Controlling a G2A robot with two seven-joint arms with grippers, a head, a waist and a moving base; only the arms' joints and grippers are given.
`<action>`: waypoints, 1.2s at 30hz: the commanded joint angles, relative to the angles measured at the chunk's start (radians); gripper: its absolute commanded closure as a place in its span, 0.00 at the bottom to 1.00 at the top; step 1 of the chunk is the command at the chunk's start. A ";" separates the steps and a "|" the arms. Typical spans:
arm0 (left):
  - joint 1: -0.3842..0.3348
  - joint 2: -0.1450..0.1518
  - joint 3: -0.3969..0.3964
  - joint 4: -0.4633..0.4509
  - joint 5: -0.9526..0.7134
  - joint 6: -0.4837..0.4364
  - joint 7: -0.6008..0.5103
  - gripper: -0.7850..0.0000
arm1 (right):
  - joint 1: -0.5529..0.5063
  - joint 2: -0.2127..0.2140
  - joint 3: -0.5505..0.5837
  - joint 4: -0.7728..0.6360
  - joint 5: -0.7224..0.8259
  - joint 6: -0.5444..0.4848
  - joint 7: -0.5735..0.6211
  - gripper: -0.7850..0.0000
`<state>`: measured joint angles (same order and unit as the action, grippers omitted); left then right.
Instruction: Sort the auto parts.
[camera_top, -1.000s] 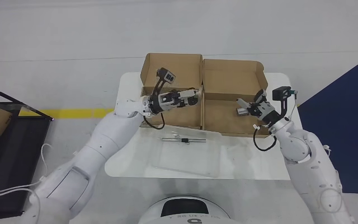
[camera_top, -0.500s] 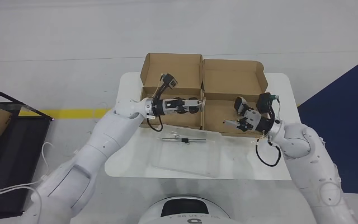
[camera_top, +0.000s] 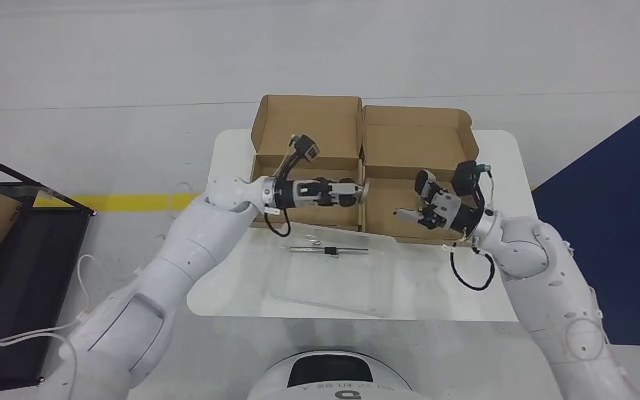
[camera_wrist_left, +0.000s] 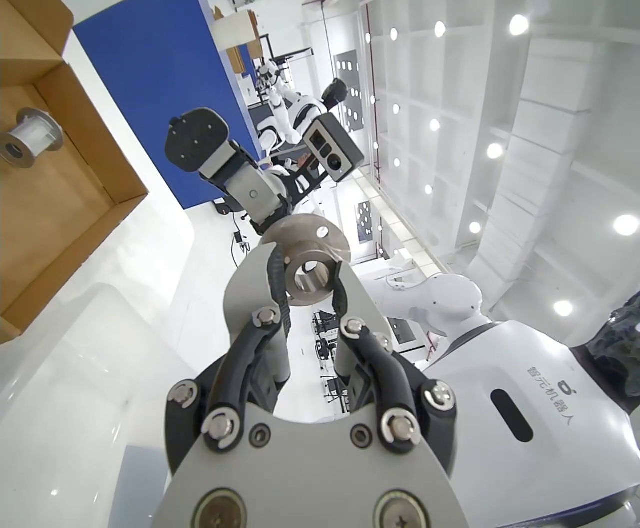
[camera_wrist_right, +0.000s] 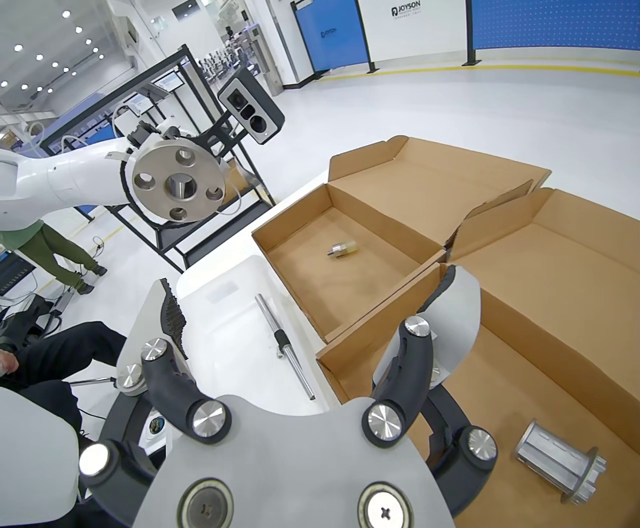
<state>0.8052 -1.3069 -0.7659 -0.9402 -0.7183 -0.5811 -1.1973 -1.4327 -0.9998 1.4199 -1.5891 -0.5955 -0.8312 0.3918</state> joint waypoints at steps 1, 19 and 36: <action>-0.002 -0.003 0.002 0.003 0.008 0.007 0.000 1.00 | 0.010 -0.003 -0.027 -0.026 -0.017 -0.014 -0.002 0.00; -0.007 -0.037 0.017 0.049 0.017 0.008 -0.034 1.00 | 0.091 -0.017 -0.144 0.018 -0.020 -0.118 -0.068 0.00; -0.011 -0.056 0.011 0.070 0.040 0.008 -0.047 1.00 | 0.104 -0.023 -0.183 0.007 -0.054 -0.083 -0.095 0.00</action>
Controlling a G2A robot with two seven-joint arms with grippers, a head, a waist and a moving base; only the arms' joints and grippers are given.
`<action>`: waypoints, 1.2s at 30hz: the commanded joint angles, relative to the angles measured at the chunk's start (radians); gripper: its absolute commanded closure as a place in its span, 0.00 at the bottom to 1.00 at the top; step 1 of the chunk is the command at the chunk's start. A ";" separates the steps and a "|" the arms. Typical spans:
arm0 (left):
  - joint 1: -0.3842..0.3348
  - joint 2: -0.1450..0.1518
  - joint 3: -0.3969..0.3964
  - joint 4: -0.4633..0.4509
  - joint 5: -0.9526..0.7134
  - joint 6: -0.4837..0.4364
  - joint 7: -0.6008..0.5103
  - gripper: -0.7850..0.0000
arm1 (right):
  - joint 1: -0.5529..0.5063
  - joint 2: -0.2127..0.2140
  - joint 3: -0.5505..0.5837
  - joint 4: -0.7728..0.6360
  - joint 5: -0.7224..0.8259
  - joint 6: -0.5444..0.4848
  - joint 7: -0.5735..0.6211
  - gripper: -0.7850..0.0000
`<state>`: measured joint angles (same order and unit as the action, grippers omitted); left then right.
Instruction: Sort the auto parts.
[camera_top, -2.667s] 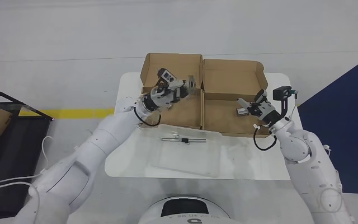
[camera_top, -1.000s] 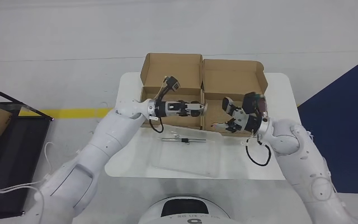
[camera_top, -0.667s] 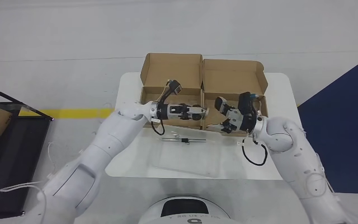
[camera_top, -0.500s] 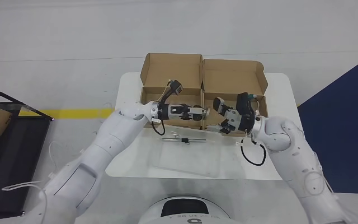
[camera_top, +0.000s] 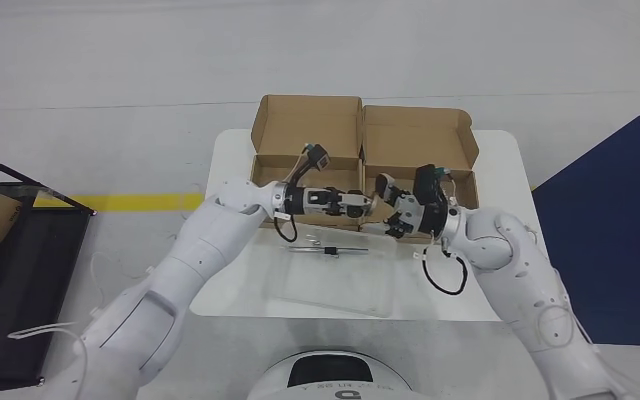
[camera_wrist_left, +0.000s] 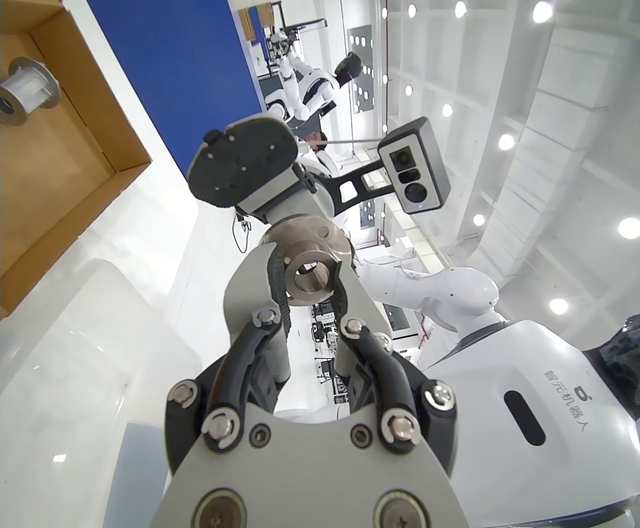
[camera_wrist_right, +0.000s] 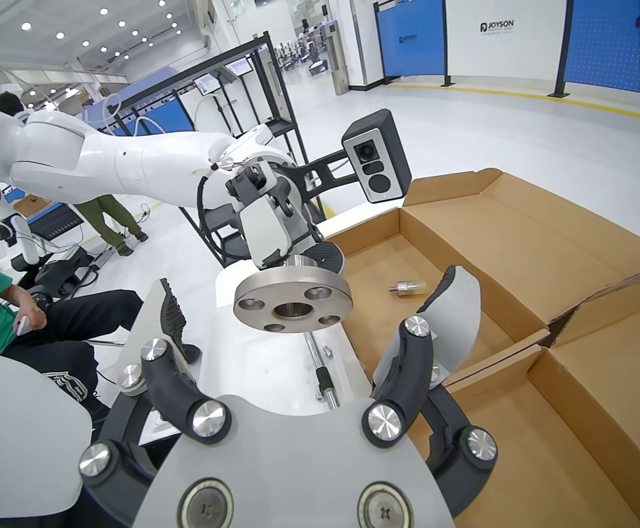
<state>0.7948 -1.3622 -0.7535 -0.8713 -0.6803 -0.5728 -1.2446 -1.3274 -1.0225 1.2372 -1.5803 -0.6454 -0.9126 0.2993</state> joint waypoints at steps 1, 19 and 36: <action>0.000 -0.002 -0.002 0.002 0.002 0.001 0.000 1.00 | -0.003 0.000 -0.001 -0.003 -0.007 -0.002 -0.004 0.00; 0.004 -0.015 -0.017 0.007 0.023 0.009 -0.005 1.00 | -0.013 0.002 -0.011 -0.023 -0.045 0.017 -0.019 0.52; 0.012 -0.018 -0.040 -0.001 0.040 0.017 -0.009 1.00 | -0.019 0.005 -0.012 -0.026 -0.044 0.012 -0.026 1.00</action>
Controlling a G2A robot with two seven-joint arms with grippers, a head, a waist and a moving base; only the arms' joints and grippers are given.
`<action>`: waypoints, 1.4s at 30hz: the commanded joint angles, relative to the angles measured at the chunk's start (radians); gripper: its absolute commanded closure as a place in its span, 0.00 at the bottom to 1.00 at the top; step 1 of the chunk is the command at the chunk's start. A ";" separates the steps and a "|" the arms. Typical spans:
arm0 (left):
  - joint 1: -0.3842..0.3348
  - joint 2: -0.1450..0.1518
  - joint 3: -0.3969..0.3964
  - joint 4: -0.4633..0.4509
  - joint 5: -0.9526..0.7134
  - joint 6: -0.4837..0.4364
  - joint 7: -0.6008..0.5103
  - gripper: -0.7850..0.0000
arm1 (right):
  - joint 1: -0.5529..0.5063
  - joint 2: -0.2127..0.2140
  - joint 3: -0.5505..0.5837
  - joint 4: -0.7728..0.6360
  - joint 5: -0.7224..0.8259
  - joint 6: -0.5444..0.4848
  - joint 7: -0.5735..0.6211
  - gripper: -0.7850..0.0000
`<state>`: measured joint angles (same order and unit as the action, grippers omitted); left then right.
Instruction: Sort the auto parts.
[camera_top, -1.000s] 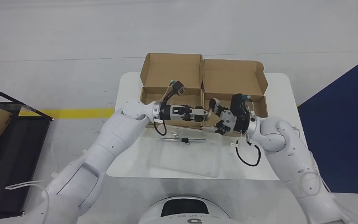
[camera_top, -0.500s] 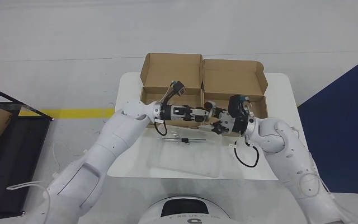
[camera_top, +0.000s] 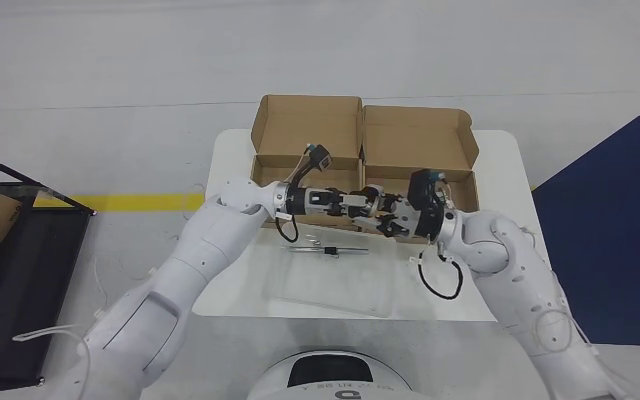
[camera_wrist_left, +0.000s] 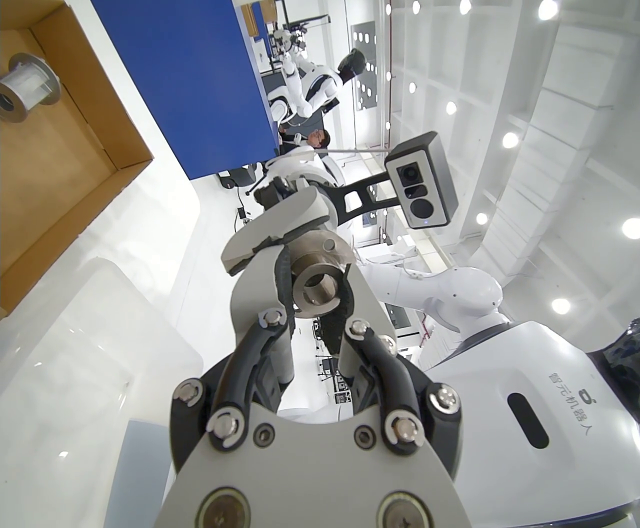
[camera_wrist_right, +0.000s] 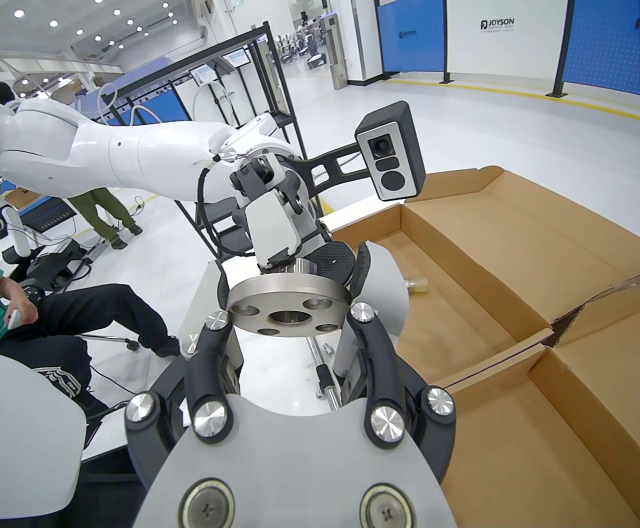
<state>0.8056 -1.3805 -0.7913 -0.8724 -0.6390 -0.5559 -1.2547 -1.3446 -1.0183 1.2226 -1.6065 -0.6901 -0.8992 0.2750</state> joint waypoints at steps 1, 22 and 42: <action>0.001 0.000 -0.005 0.000 -0.001 0.000 0.001 0.91 | -0.003 0.001 0.006 0.000 0.000 -0.003 -0.004 1.00; 0.035 0.028 -0.110 -0.030 -0.009 -0.019 0.010 0.00 | 0.002 0.014 0.117 0.123 0.080 0.248 0.040 1.00; 0.080 0.072 -0.217 -0.081 0.009 -0.034 0.024 0.00 | 0.452 -0.107 -0.275 0.568 0.021 0.952 0.607 1.00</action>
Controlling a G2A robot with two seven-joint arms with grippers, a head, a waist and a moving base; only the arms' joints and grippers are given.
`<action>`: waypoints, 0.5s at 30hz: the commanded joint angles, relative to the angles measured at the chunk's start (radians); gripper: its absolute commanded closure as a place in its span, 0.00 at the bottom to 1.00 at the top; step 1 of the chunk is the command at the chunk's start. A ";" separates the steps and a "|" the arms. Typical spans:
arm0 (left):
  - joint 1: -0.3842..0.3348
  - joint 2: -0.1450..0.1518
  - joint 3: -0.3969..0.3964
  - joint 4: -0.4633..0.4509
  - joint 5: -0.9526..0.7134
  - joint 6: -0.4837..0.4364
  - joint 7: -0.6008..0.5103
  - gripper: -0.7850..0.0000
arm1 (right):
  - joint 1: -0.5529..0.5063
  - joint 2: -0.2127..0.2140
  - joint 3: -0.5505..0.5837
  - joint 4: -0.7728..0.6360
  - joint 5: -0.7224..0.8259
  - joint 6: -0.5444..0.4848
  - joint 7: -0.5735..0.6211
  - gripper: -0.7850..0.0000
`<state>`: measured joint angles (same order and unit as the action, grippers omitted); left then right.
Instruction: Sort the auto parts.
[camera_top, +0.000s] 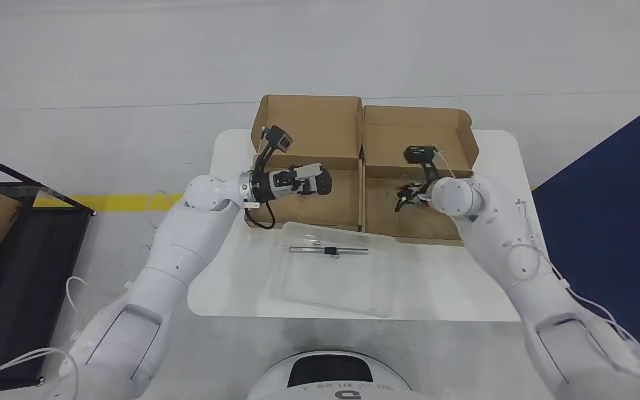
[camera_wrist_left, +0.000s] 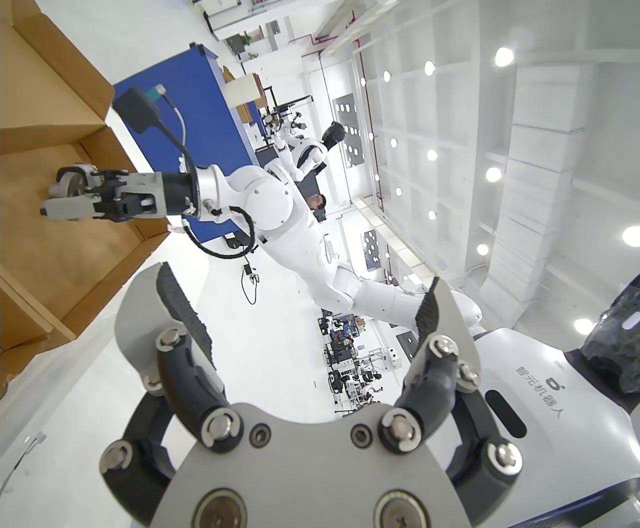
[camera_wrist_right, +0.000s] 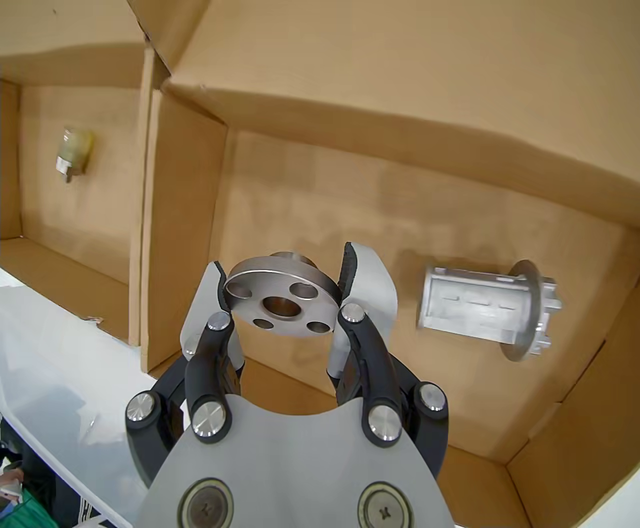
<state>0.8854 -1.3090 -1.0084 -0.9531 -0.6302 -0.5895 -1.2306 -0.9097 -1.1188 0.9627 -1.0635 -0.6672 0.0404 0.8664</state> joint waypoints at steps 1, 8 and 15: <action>0.000 0.000 0.000 0.000 0.000 0.000 0.000 0.00 | 0.030 -0.013 -0.027 0.045 -0.002 0.019 0.021 0.99; 0.000 0.000 0.000 0.000 0.000 0.000 0.000 0.00 | 0.073 -0.041 -0.067 0.118 0.008 0.023 0.003 0.00; 0.000 0.000 0.000 0.000 0.000 0.000 0.000 0.00 | -0.017 -0.009 0.029 0.007 0.028 -0.106 -0.131 0.00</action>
<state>0.8854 -1.3089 -1.0084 -0.9531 -0.6302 -0.5895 -1.2306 -0.9021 -1.1371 0.9676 -1.0251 -0.6385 -0.0353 0.7538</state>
